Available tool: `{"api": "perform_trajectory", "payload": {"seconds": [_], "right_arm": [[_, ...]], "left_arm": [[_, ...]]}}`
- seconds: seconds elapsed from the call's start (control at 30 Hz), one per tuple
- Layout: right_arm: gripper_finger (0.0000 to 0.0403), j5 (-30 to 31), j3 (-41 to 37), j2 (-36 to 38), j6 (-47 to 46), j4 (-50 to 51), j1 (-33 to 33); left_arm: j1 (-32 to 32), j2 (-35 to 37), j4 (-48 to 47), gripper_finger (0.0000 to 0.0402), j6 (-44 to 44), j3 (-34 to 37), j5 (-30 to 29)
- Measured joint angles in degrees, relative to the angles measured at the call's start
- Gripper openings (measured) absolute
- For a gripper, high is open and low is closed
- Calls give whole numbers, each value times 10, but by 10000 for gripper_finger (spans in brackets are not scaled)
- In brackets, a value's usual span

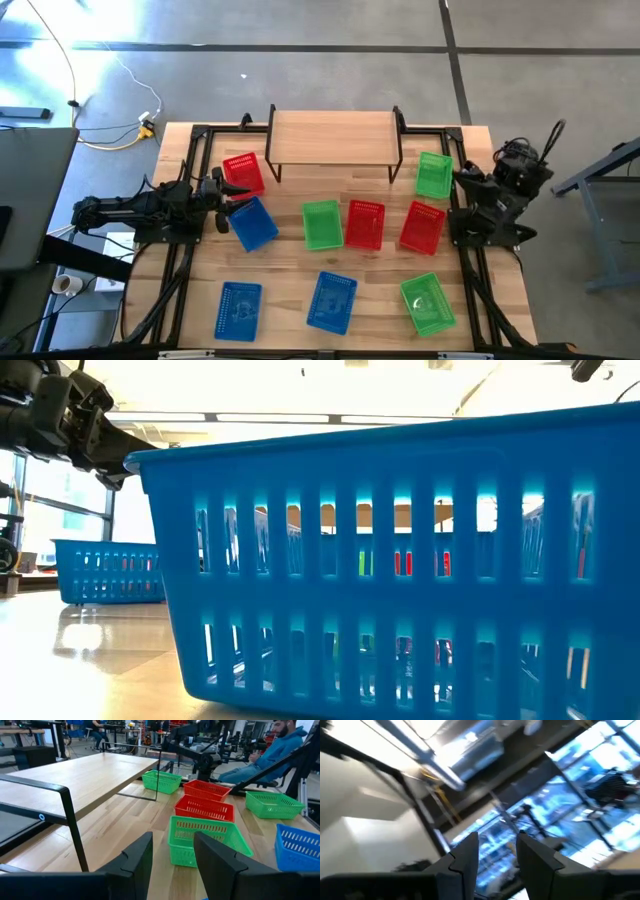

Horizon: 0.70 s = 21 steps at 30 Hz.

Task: Stack baskets on shelf by color
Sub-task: Put the middle red bin on the shelf

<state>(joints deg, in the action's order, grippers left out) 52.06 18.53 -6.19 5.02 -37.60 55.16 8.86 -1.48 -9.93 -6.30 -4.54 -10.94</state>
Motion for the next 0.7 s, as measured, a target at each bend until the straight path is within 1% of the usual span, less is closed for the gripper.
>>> {"api": "perform_trajectory", "payload": {"seconds": [0.1,0.27,0.5,0.53,0.7], "right_arm": [[118,64,44,-45,-19,17,0],[118,194,110,-129,-72,59,0],[118,368,168,-225,-121,65,0],[118,378,173,-235,-125,65,0],[118,379,204,-273,-143,63,0]], "left_arm": [[0,0,0,133,9,0,0],[0,0,0,133,9,0,0],[0,0,0,133,9,0,-1],[0,0,0,133,9,0,-1],[0,0,0,133,10,0,-2]]}}
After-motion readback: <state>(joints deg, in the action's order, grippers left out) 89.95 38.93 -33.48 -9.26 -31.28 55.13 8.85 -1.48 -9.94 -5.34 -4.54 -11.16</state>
